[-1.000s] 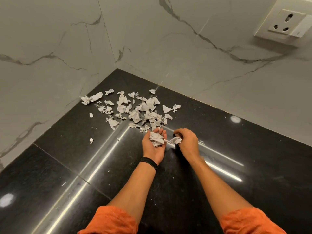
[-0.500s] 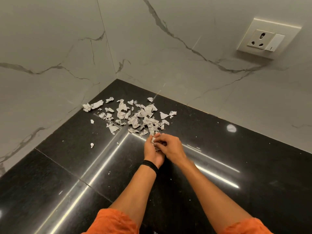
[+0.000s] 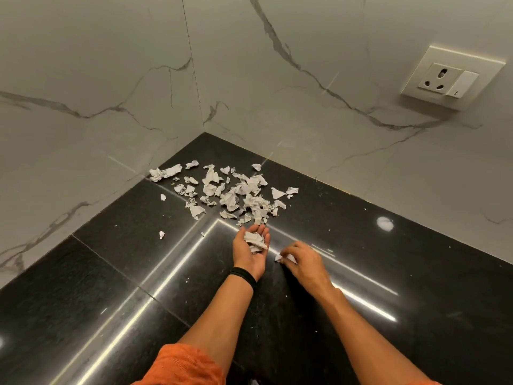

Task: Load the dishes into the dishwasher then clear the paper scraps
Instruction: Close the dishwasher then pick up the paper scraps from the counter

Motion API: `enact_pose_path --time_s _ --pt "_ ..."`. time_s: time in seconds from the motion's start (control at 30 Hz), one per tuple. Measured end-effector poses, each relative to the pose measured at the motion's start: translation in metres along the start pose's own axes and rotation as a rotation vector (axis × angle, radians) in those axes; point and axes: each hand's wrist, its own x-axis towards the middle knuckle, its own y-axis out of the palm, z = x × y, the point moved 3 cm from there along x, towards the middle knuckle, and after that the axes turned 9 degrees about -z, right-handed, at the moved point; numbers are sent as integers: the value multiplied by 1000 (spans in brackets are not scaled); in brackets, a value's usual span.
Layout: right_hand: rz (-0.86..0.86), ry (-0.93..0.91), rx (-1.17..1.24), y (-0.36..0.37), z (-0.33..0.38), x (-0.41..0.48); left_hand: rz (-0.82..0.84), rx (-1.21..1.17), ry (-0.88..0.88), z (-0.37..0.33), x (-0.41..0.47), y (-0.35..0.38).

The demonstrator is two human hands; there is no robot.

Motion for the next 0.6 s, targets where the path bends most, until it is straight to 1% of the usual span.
enact_pose_path --time_s 0.1,0.13,0.2,0.27,0.37,0.5,0.6 --pt "-159 202 252 -11 18 11 -3 53 26 -1 -1 -1" --pt "-193 237 340 -14 29 16 -5 68 37 0 0 -1" --pt "-206 233 437 -16 50 27 15 89 33 2 2 0" --pt "-191 196 423 -12 67 37 55 99 -17 5 2 2" --pt "-172 125 289 -2 80 51 78 44 -67 1 1 6" --pt "-236 179 365 0 72 77 66 -97 -55 -16 8 8" --pt "-177 157 224 3 59 100 61 -106 -46 -26 19 5"
